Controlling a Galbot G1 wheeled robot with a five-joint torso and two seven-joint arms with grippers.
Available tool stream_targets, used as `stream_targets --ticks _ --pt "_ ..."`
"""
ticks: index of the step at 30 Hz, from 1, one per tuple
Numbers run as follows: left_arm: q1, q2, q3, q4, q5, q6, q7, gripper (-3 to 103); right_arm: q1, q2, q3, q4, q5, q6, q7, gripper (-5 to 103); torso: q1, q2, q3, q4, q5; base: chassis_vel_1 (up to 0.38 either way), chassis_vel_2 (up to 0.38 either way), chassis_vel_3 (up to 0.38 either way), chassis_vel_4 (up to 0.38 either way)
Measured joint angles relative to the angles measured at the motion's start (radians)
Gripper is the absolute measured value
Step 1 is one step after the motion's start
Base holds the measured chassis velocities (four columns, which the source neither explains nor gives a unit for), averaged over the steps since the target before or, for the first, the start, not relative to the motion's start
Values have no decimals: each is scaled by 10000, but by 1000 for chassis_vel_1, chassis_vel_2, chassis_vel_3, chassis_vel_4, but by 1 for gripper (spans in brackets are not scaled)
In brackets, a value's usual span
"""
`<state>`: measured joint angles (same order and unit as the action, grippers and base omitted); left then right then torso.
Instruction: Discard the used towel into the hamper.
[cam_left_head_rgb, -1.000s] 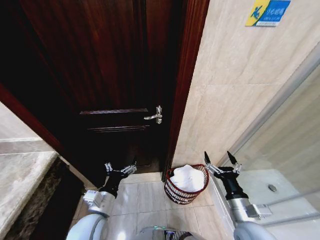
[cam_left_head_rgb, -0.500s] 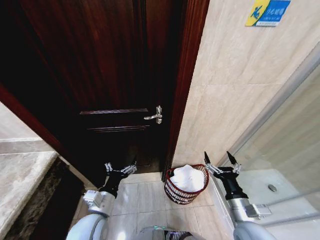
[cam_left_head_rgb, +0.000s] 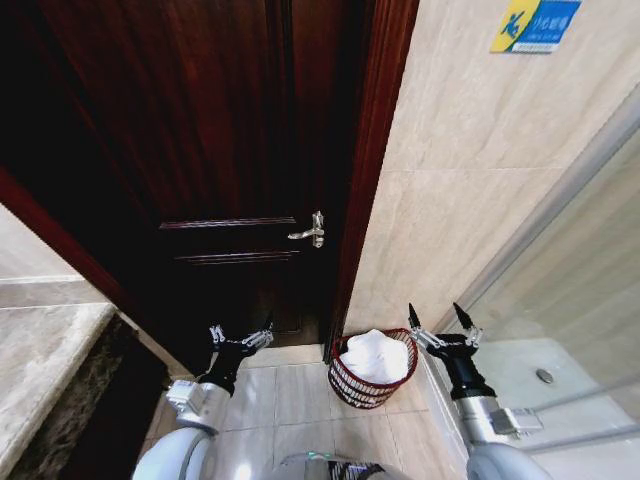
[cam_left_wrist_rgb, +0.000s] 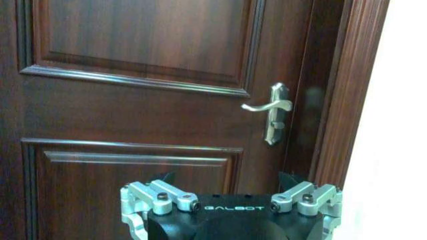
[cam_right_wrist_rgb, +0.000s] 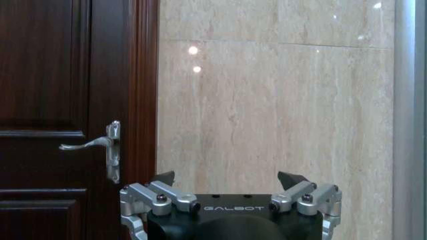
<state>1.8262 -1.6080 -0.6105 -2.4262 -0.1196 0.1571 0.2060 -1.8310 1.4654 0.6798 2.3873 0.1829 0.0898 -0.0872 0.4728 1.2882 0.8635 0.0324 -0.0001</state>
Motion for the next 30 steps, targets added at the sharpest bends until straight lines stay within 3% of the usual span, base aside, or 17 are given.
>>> stream_targets --ticks 30 --pt "0 0 -1 0 0 0 0 100 1 -1 -2 -6 3 6 -3 100 0 1 0 0 -2 -75 -82 75 79"
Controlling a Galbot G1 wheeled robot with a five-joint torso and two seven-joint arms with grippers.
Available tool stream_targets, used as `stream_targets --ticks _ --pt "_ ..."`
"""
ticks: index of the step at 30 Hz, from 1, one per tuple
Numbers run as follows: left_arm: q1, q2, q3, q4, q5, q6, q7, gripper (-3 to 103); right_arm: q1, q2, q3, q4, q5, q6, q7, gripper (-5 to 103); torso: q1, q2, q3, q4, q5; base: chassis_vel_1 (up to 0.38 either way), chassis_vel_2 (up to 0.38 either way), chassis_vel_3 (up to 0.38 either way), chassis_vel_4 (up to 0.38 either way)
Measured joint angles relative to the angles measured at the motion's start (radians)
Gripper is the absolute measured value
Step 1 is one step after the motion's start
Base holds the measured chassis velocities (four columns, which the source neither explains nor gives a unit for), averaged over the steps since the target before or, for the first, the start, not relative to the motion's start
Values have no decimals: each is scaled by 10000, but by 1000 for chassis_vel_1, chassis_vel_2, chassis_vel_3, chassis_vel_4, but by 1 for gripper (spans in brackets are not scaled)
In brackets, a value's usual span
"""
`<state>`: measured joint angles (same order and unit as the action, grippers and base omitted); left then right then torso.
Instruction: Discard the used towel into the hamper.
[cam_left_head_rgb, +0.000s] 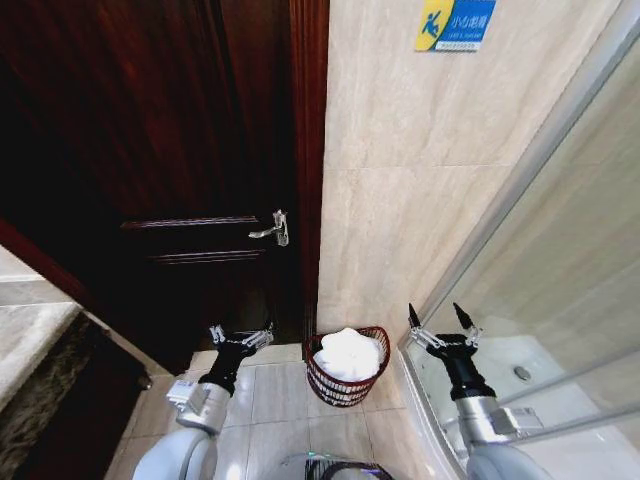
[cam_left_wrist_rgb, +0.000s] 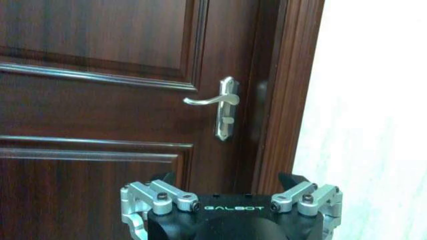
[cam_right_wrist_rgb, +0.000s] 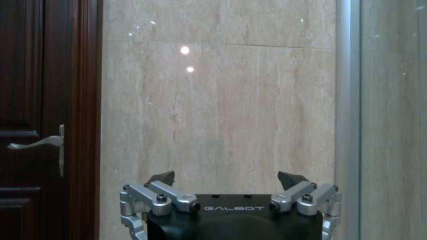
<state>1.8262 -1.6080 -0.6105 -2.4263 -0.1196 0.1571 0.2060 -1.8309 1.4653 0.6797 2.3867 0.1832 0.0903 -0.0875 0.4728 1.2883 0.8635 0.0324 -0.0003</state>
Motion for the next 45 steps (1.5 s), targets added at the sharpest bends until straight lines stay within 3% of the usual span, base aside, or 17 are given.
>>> stream_targets --ticks 45 --pt "0 0 0 0 0 0 0 100 1 0 1 -1 0 0 0 100 3 -1 1 0 3 29 20 22 28"
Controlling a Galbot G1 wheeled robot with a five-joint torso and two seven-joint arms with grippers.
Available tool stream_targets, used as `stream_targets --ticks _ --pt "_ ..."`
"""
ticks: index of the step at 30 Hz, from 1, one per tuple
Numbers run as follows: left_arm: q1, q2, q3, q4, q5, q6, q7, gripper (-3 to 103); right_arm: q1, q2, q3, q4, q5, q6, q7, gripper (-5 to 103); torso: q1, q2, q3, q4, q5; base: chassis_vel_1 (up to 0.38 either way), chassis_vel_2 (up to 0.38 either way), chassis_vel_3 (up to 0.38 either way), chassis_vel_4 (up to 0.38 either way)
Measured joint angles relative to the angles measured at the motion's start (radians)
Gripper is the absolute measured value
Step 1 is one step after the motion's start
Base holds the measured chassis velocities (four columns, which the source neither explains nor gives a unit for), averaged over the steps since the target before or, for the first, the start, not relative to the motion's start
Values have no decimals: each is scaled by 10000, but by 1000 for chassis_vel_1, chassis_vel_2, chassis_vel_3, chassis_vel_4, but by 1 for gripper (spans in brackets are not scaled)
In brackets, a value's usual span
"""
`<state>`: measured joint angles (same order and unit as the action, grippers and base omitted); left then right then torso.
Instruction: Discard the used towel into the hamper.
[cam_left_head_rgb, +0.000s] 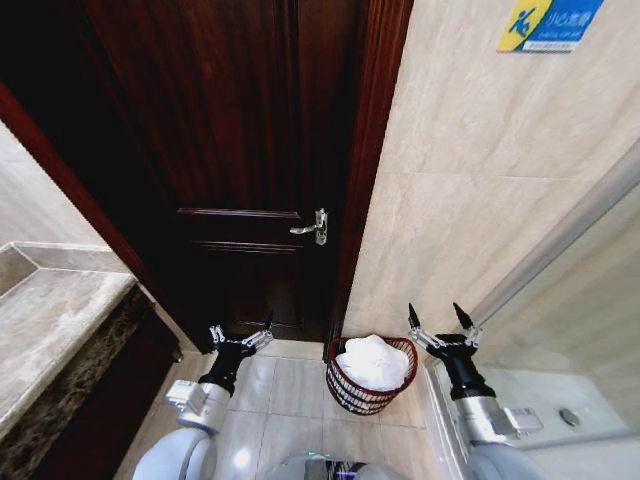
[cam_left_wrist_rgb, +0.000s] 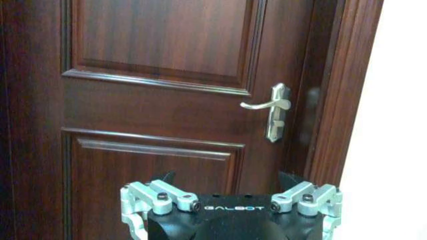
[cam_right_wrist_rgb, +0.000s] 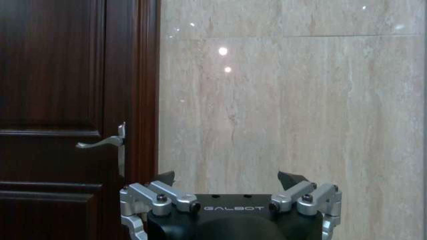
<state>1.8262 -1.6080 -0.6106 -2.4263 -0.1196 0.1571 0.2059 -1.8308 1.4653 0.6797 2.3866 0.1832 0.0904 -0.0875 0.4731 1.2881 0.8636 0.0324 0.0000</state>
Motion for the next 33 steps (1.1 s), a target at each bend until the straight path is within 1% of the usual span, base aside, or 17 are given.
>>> stream_targets --ticks 2,6,8,10,11,12,14,15,17,19,33 --pt "0 0 0 0 0 0 0 100 0 0 0 0 0 0 0 100 0 0 0 0 -3 89 -85 -106 94" --pt "0 0 0 0 0 0 0 100 0 0 0 0 0 0 0 100 -2 1 -1 0 2 141 -136 -169 149" --pt "0 0 0 0 0 0 0 100 0 0 0 0 0 0 0 100 0 0 0 -1 -2 171 -206 -203 202" --pt "0 -1 0 0 0 0 0 100 0 0 0 -1 0 0 0 100 -2 0 0 -1 4 236 -210 -207 205" --pt "1 -1 0 0 0 0 0 100 -2 0 1 0 0 1 0 100 -5 2 -2 -1 2 236 -234 -214 205" --pt "1 0 -1 0 0 0 0 100 -3 0 0 0 0 1 0 100 -7 4 -3 -1 -7 224 -234 -232 251" --pt "1 -1 0 0 0 0 0 100 -2 0 0 0 0 0 0 100 -7 3 -2 1 -4 208 -205 -232 251" --pt "1 -1 0 0 0 0 0 100 -3 0 0 0 0 1 0 100 -9 5 -3 0 5 208 -205 -185 218" --pt "2 0 0 0 0 0 0 100 -7 0 1 0 0 1 0 100 -16 10 -7 -2 -4 109 -131 -152 129" --pt "2 0 0 0 0 0 0 100 -5 0 0 0 0 1 0 100 -15 9 -5 0 -2 74 -94 -102 100" --pt "-2 0 2 0 0 0 0 100 0 0 0 0 0 0 0 100 2 -3 1 -2 0 -67 -19 -20 -76"
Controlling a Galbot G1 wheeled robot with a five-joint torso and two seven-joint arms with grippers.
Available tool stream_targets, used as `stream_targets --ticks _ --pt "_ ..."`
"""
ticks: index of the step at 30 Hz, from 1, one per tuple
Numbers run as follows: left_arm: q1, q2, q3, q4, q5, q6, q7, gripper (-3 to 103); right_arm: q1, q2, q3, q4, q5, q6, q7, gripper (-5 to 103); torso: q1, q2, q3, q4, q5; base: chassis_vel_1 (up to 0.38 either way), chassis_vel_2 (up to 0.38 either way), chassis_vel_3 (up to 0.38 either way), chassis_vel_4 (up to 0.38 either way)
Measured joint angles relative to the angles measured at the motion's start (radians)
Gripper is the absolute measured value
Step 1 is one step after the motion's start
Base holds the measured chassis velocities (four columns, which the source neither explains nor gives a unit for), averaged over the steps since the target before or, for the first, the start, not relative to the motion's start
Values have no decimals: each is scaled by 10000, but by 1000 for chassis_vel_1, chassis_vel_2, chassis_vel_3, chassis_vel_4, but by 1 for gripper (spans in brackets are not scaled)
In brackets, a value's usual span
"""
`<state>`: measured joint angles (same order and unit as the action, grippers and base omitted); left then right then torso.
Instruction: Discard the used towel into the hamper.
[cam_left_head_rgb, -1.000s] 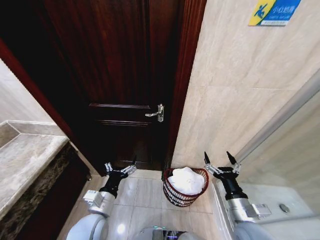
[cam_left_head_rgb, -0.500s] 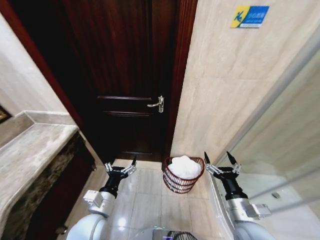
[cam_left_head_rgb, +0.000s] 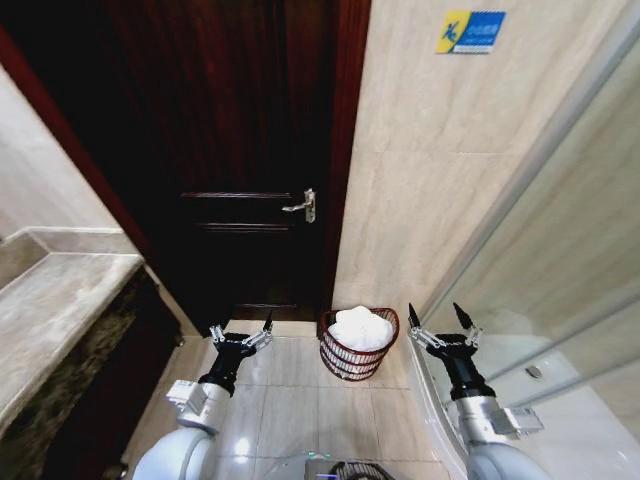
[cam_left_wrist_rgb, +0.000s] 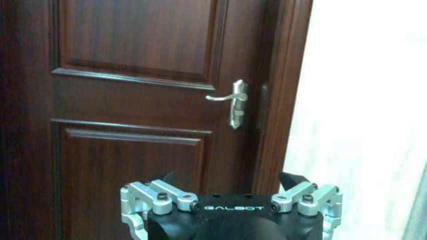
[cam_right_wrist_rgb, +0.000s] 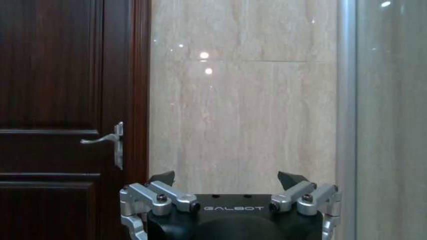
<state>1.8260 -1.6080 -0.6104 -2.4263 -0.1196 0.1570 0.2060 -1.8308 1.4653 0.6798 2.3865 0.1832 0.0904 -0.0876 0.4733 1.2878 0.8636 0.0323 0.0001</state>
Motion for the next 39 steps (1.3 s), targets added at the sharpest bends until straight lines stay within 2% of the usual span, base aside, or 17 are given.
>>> stream_targets --ticks 17,39 --pt "1 0 0 0 0 0 0 100 0 0 0 0 0 0 0 100 -1 2 -1 1 -2 48 -44 -52 51" --pt "2 0 -1 0 0 0 0 100 -1 0 0 0 0 -1 0 100 -8 6 -3 1 1 242 -249 -248 246"
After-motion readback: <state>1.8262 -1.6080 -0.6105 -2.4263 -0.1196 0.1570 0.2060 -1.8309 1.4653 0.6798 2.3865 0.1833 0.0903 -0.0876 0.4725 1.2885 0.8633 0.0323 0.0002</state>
